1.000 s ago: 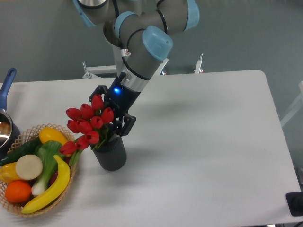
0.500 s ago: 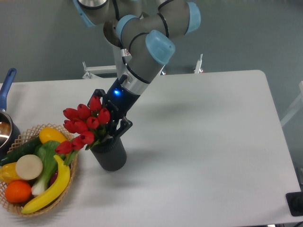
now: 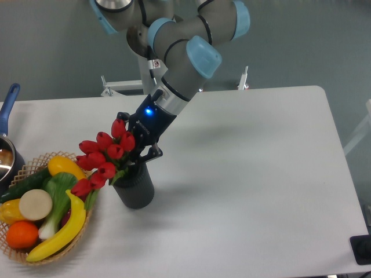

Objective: Pick up the flowers from the vase
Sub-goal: 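Close the gripper on the tulip stems, then lift the gripped tulips upward out of the black vase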

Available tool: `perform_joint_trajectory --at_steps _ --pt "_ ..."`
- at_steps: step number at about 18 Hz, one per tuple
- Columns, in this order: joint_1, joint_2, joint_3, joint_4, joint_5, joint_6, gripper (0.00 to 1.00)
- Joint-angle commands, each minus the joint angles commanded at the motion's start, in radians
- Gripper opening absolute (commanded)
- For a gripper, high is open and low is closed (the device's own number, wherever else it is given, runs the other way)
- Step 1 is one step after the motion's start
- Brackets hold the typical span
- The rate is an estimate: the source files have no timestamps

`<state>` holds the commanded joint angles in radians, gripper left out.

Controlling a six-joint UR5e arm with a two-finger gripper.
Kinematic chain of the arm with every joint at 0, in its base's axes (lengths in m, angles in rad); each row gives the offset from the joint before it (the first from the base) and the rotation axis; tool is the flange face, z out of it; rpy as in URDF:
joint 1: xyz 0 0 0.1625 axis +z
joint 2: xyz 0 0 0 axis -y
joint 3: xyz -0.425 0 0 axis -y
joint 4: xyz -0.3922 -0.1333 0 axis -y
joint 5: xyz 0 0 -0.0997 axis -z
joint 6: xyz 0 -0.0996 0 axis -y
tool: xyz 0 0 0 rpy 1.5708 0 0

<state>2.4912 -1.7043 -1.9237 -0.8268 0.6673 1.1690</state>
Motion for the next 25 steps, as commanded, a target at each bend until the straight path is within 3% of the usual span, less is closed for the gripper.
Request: perform_joint_trajectory --at_steps 14,25 --pt "0.034 0.014 0.068 -0.003 -0.08 -0.146 0.39" --pt "0.035 0.069 0.09 -0.005 -0.135 -0.282 0.39"
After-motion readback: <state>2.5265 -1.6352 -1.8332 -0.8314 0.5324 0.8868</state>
